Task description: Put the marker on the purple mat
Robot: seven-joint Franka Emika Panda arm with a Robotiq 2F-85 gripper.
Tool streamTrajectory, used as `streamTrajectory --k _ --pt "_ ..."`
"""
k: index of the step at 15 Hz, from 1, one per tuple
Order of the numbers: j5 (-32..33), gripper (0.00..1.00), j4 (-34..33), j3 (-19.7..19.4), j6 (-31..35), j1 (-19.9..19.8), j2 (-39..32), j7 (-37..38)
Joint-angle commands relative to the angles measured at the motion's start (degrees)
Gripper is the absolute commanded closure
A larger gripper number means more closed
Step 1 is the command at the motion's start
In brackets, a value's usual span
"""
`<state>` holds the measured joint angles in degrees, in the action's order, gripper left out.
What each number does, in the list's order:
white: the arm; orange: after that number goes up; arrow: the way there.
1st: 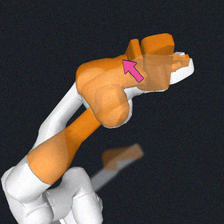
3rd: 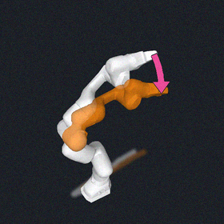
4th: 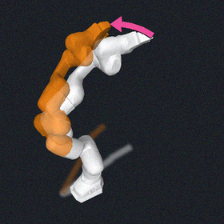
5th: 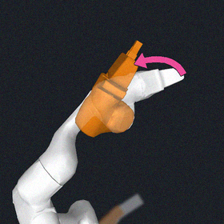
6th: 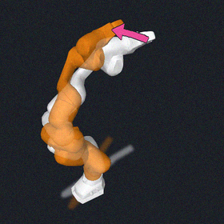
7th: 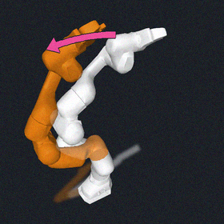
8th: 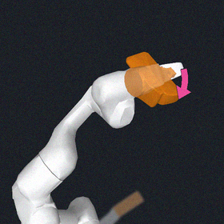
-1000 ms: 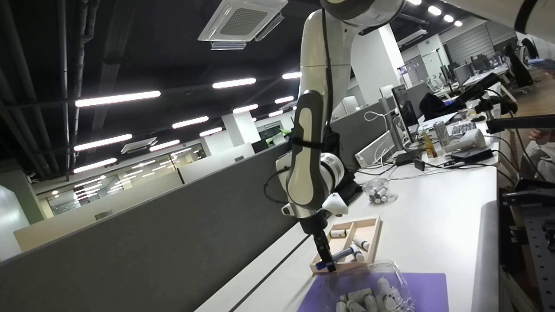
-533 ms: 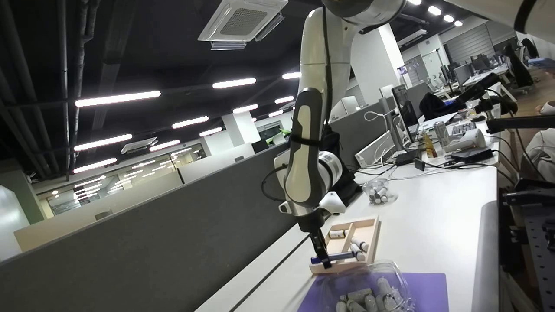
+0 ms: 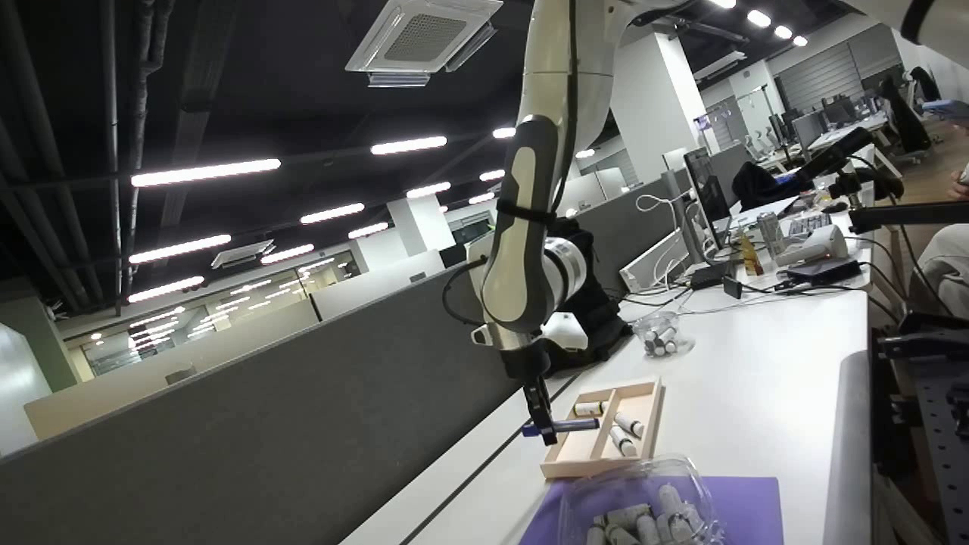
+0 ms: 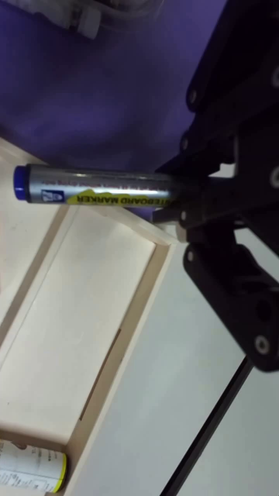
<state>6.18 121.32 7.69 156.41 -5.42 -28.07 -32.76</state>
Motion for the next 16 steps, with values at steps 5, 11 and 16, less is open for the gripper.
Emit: streamTrajectory --k 5,11,16 --pt "-5.6 0.95 3.1 5.1 -1.6 0.0 1.2 0.8" --pt "-8.9 0.95 2.8 8.5 -0.2 -0.4 -1.9 0.1" --pt "-9.1 0.95 2.6 8.2 1.1 -0.6 -3.2 1.2"
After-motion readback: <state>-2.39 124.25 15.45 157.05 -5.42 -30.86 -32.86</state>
